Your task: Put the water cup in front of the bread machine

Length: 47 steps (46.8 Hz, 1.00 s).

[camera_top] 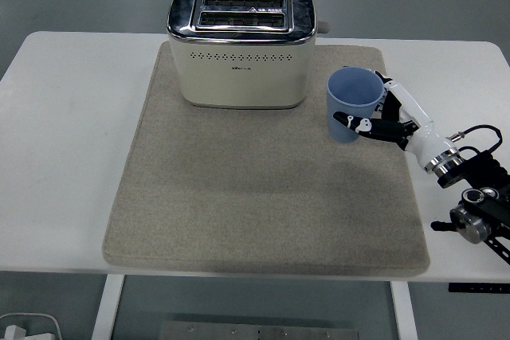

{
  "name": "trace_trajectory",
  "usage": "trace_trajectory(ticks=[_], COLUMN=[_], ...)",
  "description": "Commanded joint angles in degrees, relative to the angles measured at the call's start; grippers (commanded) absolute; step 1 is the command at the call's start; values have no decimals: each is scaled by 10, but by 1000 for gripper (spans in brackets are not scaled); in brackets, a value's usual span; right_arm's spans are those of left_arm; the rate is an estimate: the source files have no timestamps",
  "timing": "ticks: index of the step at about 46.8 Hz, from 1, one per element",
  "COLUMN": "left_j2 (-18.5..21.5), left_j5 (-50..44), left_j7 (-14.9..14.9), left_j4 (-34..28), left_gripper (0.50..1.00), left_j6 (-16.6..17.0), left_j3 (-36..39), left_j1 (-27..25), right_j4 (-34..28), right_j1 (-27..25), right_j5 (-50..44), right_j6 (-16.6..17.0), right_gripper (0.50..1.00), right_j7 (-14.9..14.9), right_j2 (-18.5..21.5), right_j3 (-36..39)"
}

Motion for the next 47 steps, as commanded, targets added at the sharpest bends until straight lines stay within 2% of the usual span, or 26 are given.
trace_trajectory(ticks=[1, 15, 26, 40, 47], left_j2=[0, 0, 0, 0, 0], left_j5=[0, 0, 0, 0, 0], left_j7=[1, 1, 0, 0, 0], left_j4=[0, -1, 0, 0, 0], left_gripper=[996, 996, 996, 996, 996], left_j6=[0, 0, 0, 0, 0], left_j3=[0, -1, 0, 0, -1], left_j1=[0, 0, 0, 0, 0], right_j4=[12, 42, 46, 35, 5], right_j1=[0, 0, 17, 43, 55], right_j5=[0, -2, -6, -13, -13], right_j6=[2, 9, 9, 2, 2], right_gripper=[500, 500, 500, 500, 500], right_j7=[0, -9, -9, -8, -8], right_j2=[-3, -1, 18, 52, 77], right_j3=[-1, -6, -19, -52, -59])
